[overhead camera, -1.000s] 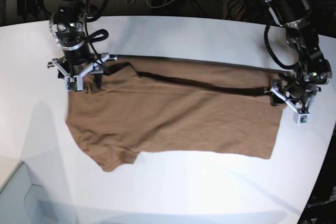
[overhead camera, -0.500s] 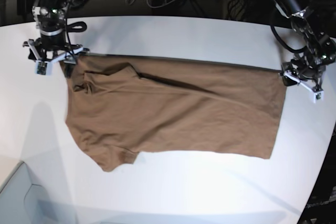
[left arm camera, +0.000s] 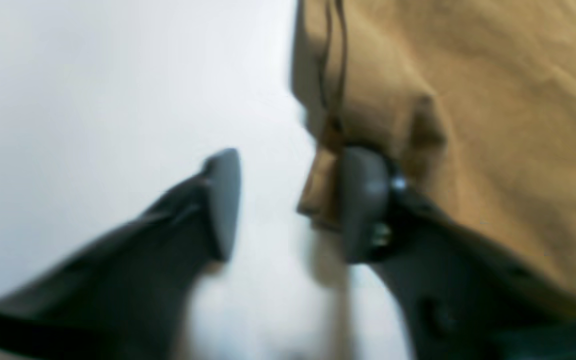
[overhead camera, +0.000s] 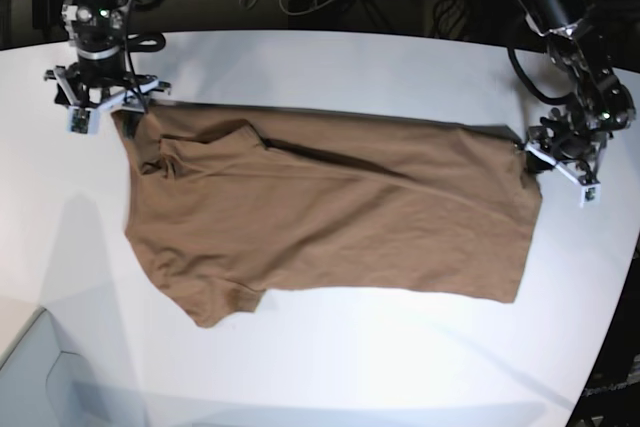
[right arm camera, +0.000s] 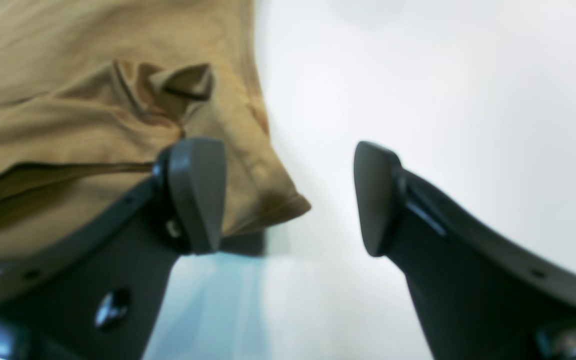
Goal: Layout the t-shirt on the table in an organized manner, then fold the t-shirt properly
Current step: 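Lower the folded edge onto the shirt and release both grippers, then grasp the collar-edge corners with both grippers and pull the shirt taut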
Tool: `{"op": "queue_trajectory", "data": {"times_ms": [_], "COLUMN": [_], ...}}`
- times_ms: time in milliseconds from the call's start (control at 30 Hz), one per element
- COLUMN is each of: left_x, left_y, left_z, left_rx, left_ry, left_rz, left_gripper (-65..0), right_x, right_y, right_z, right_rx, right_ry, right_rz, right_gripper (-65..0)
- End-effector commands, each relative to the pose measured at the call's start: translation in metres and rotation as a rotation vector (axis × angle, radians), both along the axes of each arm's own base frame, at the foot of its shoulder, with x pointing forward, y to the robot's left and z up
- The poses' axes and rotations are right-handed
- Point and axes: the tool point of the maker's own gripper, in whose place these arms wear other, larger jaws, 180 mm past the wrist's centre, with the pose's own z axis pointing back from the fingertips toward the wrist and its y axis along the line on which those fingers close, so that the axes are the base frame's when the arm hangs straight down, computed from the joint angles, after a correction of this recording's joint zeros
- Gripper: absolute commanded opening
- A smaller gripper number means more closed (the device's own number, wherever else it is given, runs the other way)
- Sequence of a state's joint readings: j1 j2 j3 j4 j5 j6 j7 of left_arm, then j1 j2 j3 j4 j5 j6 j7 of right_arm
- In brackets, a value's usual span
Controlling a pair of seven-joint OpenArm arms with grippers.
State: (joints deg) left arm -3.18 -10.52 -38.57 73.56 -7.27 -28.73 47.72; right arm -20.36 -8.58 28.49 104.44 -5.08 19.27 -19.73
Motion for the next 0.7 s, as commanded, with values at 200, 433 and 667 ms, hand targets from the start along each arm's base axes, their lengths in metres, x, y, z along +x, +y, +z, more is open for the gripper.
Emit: {"op": "queue_trajectory", "data": {"times_ms": [200, 433, 667], "left_x": [-0.013, -0.023, -0.038], "left_y": [0.008, 0.011, 0.012], "left_z": [-0.005, -0.01, -0.016], "left_rx": [0.03, 0.039, 0.05], "left_ry": [0.056, 0.082, 0.116], "left_rz": [-0.007, -0.008, -0.012], "left_gripper": [-51.4, -51.6, -64.6], "right_x": [-0.004, -0.011, -0.017], "right_y": [0.002, -0.002, -0.003], "right_z": [-0.018, -0.043, -0.042], "right_rx": [0.031, 0.054, 0.046], "right_ry": [0.022, 0.08, 0.089], "right_rz": [-0.003, -0.007, -0.006], "right_gripper": [-24.2, -26.6, -56.7]}}
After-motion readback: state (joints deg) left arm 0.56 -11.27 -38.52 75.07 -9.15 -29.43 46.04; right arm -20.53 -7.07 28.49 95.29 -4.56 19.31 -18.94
